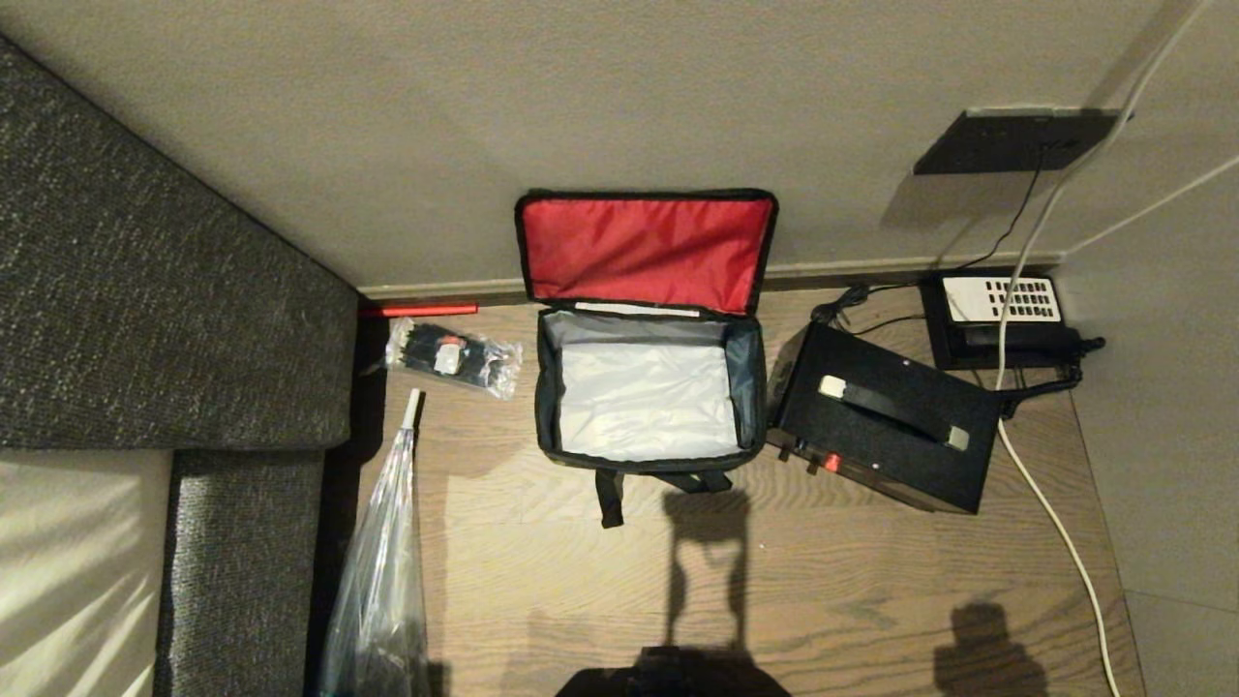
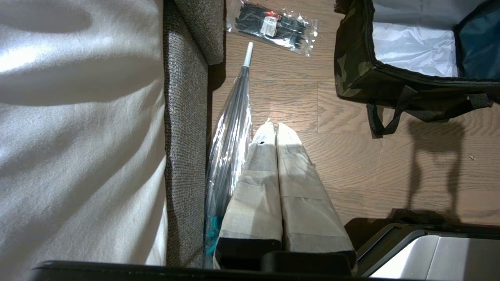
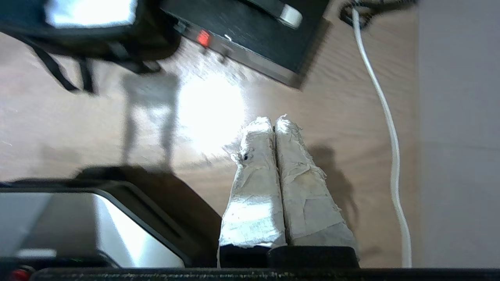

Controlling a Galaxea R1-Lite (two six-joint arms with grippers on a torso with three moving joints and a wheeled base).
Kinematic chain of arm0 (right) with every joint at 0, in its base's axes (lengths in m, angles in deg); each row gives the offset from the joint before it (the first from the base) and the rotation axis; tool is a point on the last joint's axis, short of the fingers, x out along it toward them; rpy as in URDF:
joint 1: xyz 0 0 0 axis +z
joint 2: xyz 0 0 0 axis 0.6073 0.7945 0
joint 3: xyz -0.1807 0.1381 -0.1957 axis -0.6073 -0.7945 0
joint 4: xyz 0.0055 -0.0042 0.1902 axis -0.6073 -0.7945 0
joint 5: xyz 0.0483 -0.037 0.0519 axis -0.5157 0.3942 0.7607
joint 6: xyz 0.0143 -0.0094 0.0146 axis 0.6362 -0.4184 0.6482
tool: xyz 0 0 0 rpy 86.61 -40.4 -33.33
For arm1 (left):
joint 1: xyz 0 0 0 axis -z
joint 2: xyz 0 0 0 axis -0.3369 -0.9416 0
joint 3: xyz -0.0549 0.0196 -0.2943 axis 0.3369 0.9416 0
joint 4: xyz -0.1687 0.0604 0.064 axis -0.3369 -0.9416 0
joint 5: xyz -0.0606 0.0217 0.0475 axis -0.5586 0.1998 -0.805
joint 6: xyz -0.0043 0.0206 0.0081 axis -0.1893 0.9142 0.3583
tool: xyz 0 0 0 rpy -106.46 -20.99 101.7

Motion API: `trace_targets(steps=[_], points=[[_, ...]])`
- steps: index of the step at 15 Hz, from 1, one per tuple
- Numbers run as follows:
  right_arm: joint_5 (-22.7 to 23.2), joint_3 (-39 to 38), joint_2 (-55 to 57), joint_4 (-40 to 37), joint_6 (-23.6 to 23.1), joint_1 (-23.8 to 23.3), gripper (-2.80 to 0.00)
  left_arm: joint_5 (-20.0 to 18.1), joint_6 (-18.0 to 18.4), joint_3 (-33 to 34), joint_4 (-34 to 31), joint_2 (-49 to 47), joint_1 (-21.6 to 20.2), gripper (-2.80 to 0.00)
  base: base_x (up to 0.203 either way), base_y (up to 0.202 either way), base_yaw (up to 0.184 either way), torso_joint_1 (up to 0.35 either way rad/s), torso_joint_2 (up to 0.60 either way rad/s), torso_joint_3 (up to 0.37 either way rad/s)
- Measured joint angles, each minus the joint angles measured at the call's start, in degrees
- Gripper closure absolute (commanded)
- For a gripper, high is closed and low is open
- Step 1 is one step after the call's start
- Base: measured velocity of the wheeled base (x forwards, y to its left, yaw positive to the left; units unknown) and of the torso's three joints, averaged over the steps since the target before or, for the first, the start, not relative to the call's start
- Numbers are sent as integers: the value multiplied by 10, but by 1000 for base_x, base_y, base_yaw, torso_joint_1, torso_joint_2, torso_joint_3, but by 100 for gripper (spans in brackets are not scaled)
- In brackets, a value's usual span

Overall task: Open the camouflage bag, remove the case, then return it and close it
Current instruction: Grip the handle again

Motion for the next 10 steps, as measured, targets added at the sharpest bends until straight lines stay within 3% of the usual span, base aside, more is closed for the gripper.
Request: trace_targets(steps=[10], points=[[2,-10,-57,4,9,-1,0,0,0,0,0,0,0,0,0,0,0,0,0,0]])
